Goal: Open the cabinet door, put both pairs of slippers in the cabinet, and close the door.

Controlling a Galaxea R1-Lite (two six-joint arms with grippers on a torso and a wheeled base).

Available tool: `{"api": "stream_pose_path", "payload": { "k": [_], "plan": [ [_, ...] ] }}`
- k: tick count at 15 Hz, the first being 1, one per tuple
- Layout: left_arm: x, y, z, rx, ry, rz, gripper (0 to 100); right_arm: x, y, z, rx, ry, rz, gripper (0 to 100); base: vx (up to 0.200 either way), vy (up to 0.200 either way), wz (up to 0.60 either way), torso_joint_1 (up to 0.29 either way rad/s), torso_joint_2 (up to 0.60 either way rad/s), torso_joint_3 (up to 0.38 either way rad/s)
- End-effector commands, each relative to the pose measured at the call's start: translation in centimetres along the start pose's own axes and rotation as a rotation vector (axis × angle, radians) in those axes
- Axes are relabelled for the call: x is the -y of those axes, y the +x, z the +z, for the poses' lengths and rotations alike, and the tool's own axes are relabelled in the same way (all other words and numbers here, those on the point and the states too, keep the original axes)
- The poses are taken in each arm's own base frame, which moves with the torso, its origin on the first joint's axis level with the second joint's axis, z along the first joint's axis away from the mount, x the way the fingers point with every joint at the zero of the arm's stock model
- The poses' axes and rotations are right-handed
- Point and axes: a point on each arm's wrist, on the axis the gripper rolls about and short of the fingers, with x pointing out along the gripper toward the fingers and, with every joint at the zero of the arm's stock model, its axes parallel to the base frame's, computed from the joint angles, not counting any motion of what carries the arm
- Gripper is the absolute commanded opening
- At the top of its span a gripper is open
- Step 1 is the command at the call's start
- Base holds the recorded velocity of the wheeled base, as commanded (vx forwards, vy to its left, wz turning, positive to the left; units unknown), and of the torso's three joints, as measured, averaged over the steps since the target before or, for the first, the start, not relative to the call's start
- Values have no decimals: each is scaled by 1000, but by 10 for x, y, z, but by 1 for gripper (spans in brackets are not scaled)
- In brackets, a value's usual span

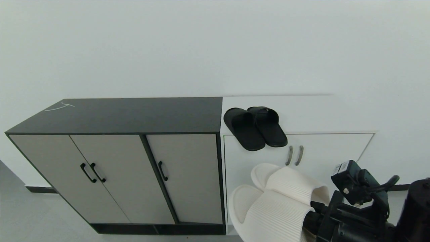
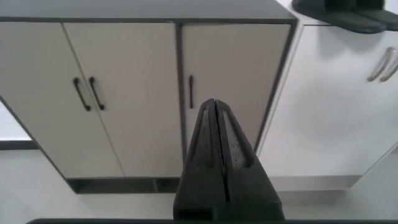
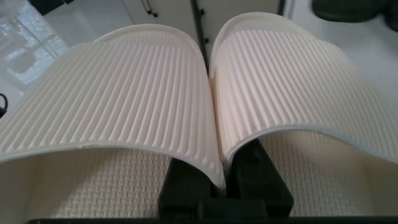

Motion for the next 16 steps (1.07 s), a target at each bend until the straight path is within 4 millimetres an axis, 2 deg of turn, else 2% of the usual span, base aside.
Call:
{"api": "stream_pose_path", "payload": {
  "k": [1, 16],
  "plan": [
    [0, 0, 0, 0, 0, 0, 0, 0, 0, 0, -2, -1, 0, 0, 0, 200, 0, 7, 7, 2],
    [0, 0, 0, 2, -2, -1, 0, 0, -7, -2, 1, -27, 4, 0, 0, 200, 0, 3, 1, 2]
  ]
}}
